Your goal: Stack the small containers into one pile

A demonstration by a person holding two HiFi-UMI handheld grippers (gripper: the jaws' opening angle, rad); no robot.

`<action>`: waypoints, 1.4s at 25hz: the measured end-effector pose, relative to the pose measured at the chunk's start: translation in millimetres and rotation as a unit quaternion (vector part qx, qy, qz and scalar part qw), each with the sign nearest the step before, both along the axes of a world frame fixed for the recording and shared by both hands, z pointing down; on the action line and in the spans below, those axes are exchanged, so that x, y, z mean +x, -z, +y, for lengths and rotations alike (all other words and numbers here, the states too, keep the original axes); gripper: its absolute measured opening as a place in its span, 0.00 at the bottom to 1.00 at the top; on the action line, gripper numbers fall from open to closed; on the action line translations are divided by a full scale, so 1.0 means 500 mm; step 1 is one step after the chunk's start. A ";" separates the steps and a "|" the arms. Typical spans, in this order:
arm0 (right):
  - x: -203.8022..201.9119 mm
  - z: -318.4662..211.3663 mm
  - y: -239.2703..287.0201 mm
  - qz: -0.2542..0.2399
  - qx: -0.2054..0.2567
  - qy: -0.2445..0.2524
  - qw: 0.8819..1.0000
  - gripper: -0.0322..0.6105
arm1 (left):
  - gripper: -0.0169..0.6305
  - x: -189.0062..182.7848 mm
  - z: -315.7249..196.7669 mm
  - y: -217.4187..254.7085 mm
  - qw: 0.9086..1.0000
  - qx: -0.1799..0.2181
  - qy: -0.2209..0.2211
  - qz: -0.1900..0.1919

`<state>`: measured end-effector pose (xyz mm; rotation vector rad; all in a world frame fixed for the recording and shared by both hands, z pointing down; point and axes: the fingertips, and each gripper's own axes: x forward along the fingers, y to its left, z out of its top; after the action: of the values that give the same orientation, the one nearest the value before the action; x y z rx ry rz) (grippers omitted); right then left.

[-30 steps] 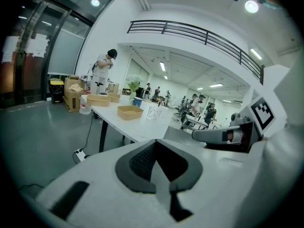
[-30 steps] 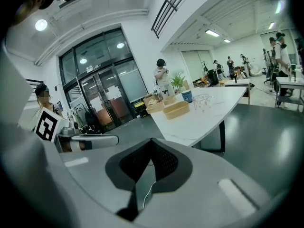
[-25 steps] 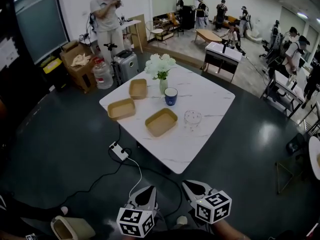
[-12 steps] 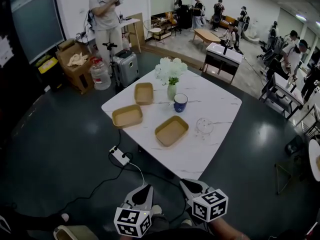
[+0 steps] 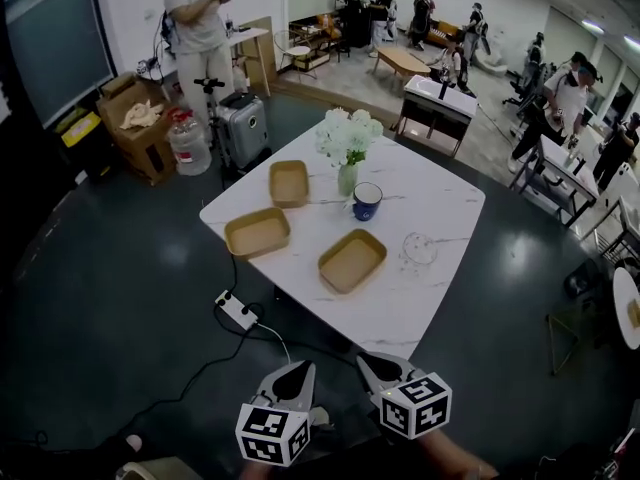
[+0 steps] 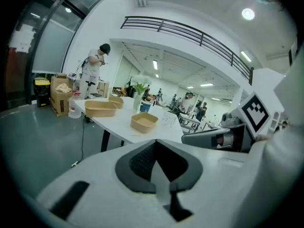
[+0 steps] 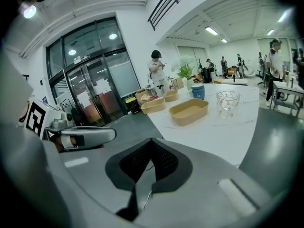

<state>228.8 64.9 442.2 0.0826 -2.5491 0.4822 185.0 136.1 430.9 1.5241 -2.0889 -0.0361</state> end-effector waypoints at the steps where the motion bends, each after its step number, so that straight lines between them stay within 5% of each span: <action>1: -0.001 -0.001 -0.002 0.003 0.001 -0.002 1.000 0.05 | 0.02 -0.001 -0.004 -0.004 1.000 -0.002 -0.005 -0.002; 13: -0.051 -0.087 0.013 0.001 0.017 -0.026 1.000 0.05 | 0.02 -0.038 -0.079 -0.008 0.999 0.000 -0.040 0.008; 18: -0.066 -0.128 0.014 0.000 0.012 -0.025 1.000 0.05 | 0.02 -0.047 -0.134 -0.011 0.998 -0.014 -0.060 -0.016; 35: -0.109 -0.258 -0.012 -0.003 -0.011 -0.018 1.000 0.05 | 0.02 -0.119 -0.261 -0.035 0.995 -0.071 -0.039 -0.060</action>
<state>174.5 -64.2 448.2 0.1207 -2.5526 0.5246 125.3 5.8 448.5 1.5539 -2.0734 0.2349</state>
